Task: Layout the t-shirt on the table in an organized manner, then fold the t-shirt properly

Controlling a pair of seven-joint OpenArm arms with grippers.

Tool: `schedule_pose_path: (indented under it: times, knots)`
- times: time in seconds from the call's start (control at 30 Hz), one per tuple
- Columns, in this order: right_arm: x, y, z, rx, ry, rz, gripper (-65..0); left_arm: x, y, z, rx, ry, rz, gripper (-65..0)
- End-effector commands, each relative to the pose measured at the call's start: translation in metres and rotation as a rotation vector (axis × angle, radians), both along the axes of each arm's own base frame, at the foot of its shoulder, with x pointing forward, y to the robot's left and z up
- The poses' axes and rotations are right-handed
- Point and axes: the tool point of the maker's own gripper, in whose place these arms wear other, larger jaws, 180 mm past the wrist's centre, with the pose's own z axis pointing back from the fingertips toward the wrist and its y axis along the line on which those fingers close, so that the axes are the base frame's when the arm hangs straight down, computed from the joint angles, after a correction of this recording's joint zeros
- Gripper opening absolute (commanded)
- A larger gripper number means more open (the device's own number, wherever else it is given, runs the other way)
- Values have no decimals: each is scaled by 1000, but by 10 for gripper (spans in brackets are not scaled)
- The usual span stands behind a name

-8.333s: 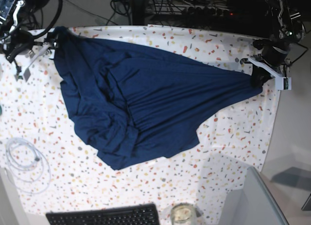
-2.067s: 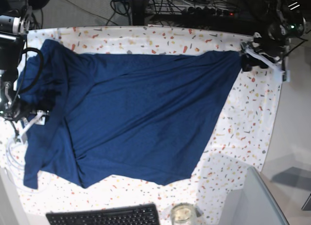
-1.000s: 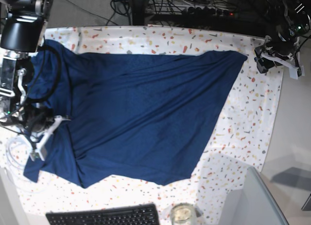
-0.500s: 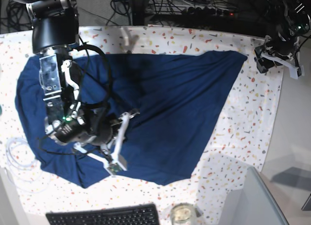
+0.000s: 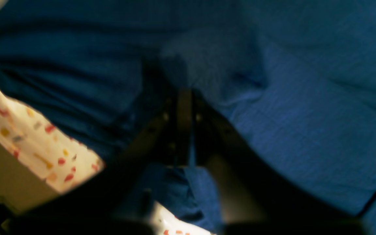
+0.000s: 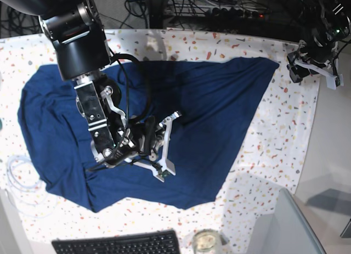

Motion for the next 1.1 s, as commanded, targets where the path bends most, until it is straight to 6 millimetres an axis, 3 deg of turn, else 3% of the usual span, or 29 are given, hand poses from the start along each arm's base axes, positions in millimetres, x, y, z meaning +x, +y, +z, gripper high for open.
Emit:
schedule_pose_path:
  times: [0.0,0.1,0.17,0.23,0.27,0.33,0.4,0.47,0.6,0.7,0.83,1.07]
  knots:
    - [12,-1,21,17,-60,0,-494,7,5,12,25,-37,-9,-240]
    - [-5,-34,34,-29,-127,-14,-330,12,3,19,37,-55,-25,-240]
    - [-20,-74,38,-42,-150,-123,-240,19,0,29,51,-82,-40,-247]
    - [-36,-118,33,-36,-126,-315,-170,25,-6,37,52,-108,-55,-341]
    - [-43,-144,30,-38,-107,-421,-149,29,-14,38,51,-116,-73,-416]
    - [-62,-204,20,-30,-72,-674,-137,39,-32,40,37,-131,-121,-635]
    - [-79,-244,12,43,-71,-889,-135,48,-56,36,7,-133,-177,-650]
    - [-96,-269,5,99,-63,-987,-135,59,-80,31,-25,-134,-237,-650]
    - [-122,-290,-22,176,12,-1089,-135,74,-116,13,-89,-132,-308,-650]
    - [-140,-303,-35,181,52,-1160,-135,79,-129,8,-107,-171,-326,-650]
    - [-151,-308,-41,187,68,-1205,-135,75,-130,-6,-120,-159,-317,-650]
    - [-156,-289,-67,230,151,-1144,-141,64,-119,-24,-1,-77,-359,-650]
